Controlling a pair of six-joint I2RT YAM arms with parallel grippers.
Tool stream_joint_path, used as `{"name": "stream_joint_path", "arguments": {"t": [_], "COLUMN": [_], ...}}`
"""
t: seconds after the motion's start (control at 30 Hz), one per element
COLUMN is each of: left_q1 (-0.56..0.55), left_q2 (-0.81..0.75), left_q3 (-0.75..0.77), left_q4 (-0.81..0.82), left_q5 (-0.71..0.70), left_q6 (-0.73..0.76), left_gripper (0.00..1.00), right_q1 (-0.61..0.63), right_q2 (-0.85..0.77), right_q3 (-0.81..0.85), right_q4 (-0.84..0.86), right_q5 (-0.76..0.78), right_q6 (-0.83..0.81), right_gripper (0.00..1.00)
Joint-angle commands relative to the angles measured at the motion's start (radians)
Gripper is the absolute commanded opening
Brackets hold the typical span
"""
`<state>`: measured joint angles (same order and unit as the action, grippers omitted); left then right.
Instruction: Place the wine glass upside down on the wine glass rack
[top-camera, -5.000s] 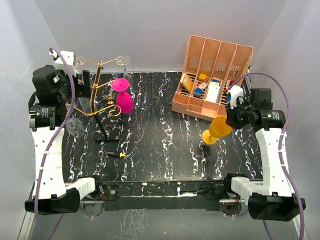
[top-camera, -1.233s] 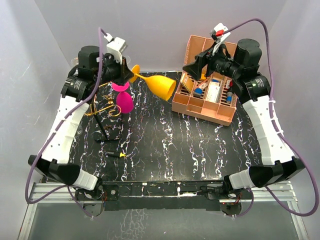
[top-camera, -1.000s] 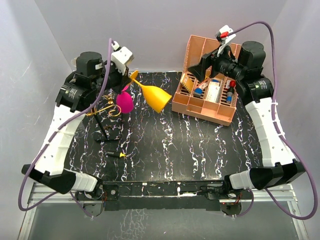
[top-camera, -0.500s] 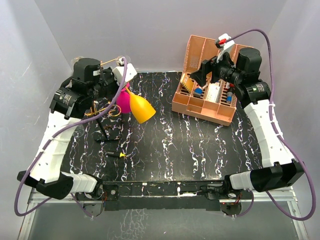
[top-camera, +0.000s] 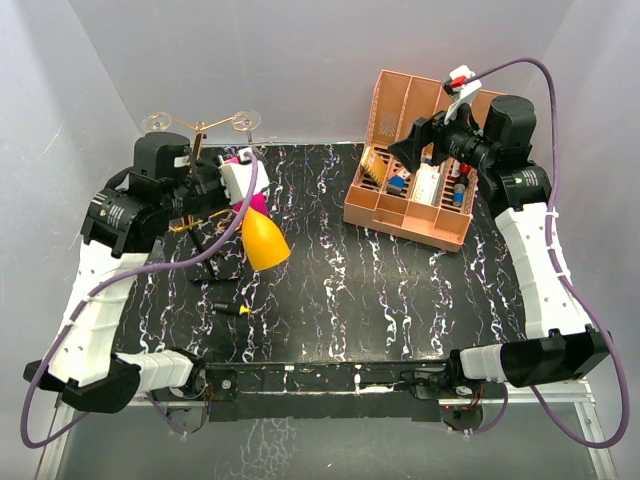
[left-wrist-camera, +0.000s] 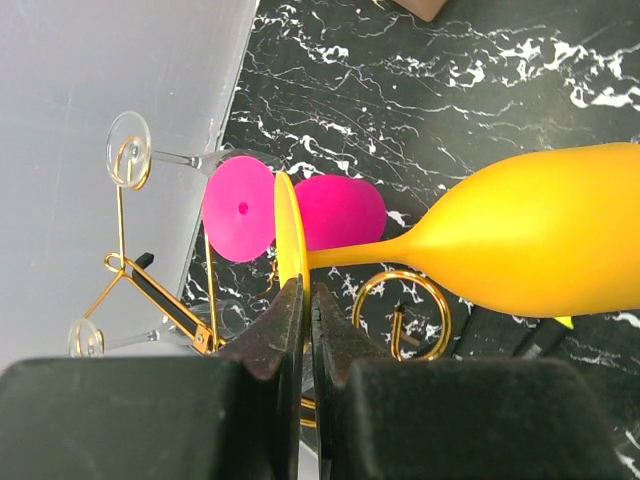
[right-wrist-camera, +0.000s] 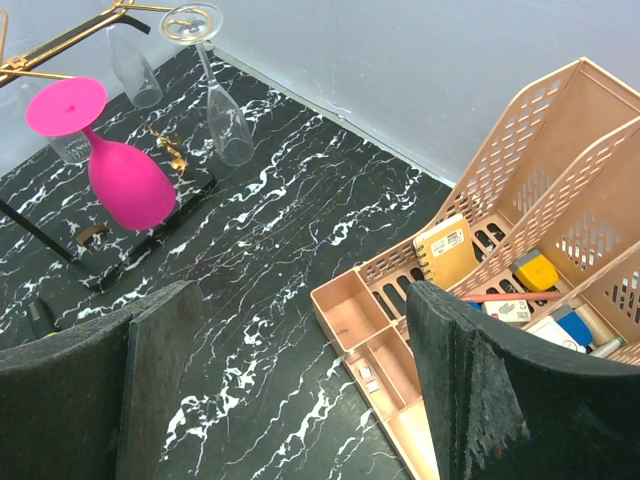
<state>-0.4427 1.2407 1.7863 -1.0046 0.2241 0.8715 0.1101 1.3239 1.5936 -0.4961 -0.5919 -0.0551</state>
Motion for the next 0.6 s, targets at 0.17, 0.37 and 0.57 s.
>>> {"name": "stream_joint_path", "arguments": {"t": [0.17, 0.37, 0.57], "left_q1": [-0.005, -0.005, -0.005], "left_q2": [-0.078, -0.095, -0.099], "left_q3": [0.040, 0.042, 0.059], "left_q4": [-0.178, -0.235, -0.276], "left_q5": [0.093, 0.045, -0.031], "left_q6": [0.185, 0.254, 0.296], "left_gripper": [0.00, 0.00, 0.00], "right_q1": [-0.019, -0.019, -0.019], "right_q2": [-0.041, -0.034, -0.028], "right_q3": [-0.022, -0.028, -0.029], "right_q4": [0.066, 0.069, 0.064], "right_q5": [-0.027, -0.043, -0.045], "right_q6": [0.014, 0.015, 0.012], "right_gripper": [0.91, 0.91, 0.92]}}
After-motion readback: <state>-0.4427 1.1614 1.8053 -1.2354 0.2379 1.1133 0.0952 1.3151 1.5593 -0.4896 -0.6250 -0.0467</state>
